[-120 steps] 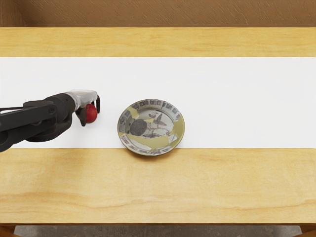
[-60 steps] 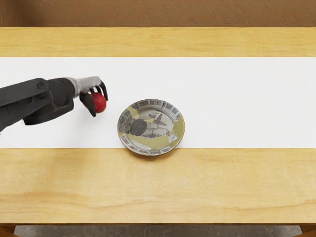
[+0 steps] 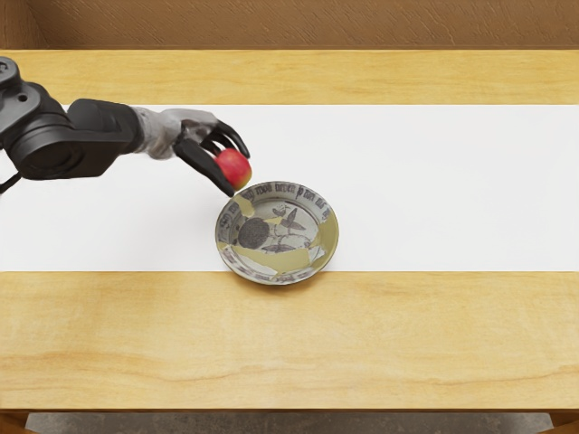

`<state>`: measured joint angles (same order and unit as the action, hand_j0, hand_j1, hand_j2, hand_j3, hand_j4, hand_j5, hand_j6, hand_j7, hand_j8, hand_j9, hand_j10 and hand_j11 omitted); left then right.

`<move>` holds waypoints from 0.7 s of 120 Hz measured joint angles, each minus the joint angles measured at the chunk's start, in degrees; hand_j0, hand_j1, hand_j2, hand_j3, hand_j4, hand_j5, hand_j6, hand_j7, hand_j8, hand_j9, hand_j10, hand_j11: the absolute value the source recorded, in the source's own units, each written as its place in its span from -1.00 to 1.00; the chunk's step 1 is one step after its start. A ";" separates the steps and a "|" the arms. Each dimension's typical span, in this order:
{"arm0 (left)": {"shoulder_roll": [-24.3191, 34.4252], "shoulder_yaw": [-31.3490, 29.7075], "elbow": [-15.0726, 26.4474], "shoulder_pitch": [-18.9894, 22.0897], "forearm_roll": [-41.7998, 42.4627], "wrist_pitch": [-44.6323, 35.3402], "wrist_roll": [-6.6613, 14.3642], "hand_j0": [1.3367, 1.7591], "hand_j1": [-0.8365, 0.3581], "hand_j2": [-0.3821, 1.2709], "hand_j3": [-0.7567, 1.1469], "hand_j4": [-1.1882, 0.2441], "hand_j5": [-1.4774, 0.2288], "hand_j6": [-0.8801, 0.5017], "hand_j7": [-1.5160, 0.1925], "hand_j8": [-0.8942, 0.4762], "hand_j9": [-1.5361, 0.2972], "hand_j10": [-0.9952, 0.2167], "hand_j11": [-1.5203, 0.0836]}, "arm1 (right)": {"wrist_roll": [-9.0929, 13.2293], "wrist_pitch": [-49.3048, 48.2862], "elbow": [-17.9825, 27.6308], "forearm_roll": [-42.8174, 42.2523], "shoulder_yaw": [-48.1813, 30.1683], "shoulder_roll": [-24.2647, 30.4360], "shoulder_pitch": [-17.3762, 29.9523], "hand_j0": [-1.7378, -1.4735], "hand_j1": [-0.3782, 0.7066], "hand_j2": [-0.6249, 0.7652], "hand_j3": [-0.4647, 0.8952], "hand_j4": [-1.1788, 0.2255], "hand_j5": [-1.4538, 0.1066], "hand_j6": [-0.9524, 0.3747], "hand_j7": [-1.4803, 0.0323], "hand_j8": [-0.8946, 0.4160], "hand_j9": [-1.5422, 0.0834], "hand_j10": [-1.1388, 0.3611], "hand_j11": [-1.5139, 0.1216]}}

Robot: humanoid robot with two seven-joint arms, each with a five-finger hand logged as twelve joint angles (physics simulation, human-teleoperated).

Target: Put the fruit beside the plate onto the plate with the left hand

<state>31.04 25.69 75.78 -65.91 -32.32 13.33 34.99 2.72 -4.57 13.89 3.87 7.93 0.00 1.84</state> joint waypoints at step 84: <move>-10.47 -8.56 -0.10 -2.09 -14.68 4.55 0.01 0.50 -0.13 -0.06 -0.20 -0.14 -0.42 -0.27 -0.29 -0.33 -0.34 -0.51 -0.27 | 0.00 0.00 0.00 0.00 -0.03 0.00 -0.02 -0.40 -0.92 -0.10 -0.32 0.66 0.84 0.42 0.94 0.35 0.88 0.50 0.83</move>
<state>20.57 17.13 75.68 -68.00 -47.00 17.88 35.00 2.72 -4.57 13.89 3.87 7.89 0.00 1.82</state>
